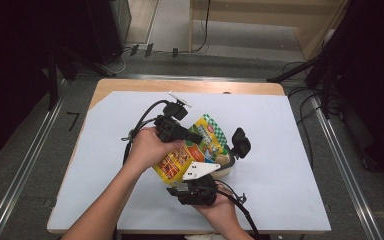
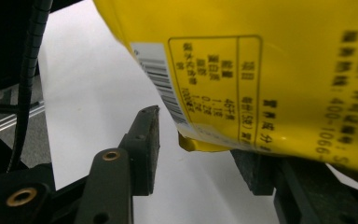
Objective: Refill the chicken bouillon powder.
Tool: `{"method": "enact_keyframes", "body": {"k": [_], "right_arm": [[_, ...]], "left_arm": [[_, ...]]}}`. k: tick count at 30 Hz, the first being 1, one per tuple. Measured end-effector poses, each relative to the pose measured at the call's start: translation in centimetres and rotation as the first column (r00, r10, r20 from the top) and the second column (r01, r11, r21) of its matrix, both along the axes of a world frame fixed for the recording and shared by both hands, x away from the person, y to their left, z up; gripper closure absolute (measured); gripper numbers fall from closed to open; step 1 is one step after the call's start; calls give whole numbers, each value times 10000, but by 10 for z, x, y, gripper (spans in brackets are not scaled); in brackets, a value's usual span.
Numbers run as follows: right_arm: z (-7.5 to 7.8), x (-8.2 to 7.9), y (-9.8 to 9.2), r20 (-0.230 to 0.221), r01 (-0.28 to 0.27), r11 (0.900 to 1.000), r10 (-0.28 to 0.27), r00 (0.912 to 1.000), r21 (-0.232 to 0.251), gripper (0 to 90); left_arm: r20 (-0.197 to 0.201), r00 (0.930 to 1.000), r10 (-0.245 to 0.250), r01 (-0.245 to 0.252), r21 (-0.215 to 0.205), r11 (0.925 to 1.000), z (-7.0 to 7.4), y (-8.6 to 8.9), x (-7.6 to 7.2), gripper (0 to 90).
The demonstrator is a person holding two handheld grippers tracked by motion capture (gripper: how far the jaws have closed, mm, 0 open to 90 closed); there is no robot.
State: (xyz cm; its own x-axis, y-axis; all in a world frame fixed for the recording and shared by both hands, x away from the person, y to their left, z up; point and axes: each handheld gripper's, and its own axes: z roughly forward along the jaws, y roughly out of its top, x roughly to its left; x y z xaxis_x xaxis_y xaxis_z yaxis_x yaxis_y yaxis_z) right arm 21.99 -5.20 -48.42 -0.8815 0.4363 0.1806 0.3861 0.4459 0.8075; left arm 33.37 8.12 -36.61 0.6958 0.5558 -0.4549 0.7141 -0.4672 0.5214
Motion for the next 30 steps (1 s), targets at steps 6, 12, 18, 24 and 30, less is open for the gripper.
{"method": "enact_keyframes", "body": {"k": [6,12,18,24,30], "right_arm": [[-2,3,-3,-40,155,9999,-156,9999,-62,536],[-1,6,-6,-64,371,9993,-371,9993,-55,532],[0,9,-10,-117,626,9980,-627,9980,-53,524],[1,12,-13,-116,813,9967,-813,9966,51,521],[1,13,-13,-101,857,9963,-857,9963,-50,516]], "left_arm": [[320,9994,108,-94,-435,9990,-2,12,-6,900],[667,9977,153,-117,-541,9985,0,19,-12,900],[891,9950,453,-374,-881,9954,-2,33,-15,900],[1031,9915,791,-687,-1007,9925,0,47,-14,900],[681,9898,1254,-1157,-1311,9846,-4,58,-11,900]]}}
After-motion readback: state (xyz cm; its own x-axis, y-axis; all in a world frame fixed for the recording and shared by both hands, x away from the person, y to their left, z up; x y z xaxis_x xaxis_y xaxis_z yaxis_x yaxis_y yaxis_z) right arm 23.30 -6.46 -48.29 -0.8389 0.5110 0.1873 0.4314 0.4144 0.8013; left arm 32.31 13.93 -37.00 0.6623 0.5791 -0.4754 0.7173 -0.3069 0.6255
